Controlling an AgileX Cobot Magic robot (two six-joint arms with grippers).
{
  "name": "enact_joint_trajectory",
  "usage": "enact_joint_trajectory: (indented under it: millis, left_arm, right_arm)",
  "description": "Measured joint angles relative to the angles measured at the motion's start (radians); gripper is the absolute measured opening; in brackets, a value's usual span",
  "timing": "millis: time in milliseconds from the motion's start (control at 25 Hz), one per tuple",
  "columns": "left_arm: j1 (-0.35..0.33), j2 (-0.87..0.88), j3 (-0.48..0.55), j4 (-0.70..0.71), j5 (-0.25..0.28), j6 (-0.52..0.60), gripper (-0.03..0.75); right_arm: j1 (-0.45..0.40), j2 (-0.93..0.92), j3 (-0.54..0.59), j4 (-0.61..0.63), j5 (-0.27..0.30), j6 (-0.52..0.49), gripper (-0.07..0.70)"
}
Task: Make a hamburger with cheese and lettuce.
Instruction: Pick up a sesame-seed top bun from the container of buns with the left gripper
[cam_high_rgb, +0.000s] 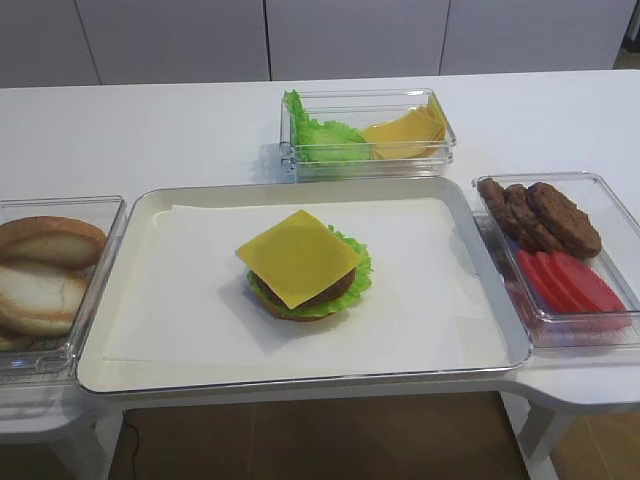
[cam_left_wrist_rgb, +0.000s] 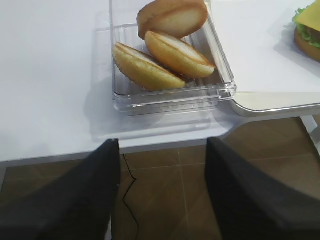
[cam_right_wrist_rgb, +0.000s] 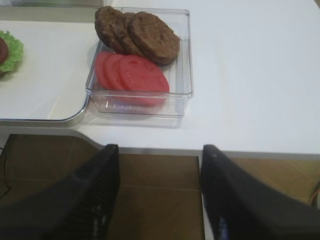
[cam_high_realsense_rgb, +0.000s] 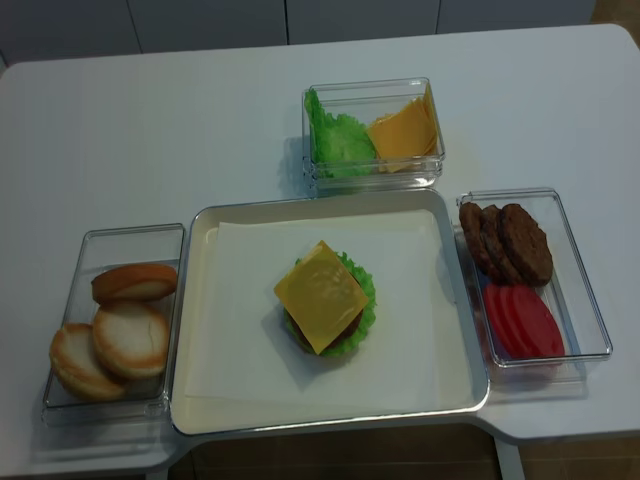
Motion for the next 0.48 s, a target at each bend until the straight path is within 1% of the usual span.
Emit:
enact_joint_trajectory:
  millis: [480]
  left_arm:
    - [0.0, 0.0, 0.0, 0.0, 0.0, 0.0, 0.405]
  right_arm:
    - [0.0, 0.0, 0.0, 0.0, 0.0, 0.0, 0.393]
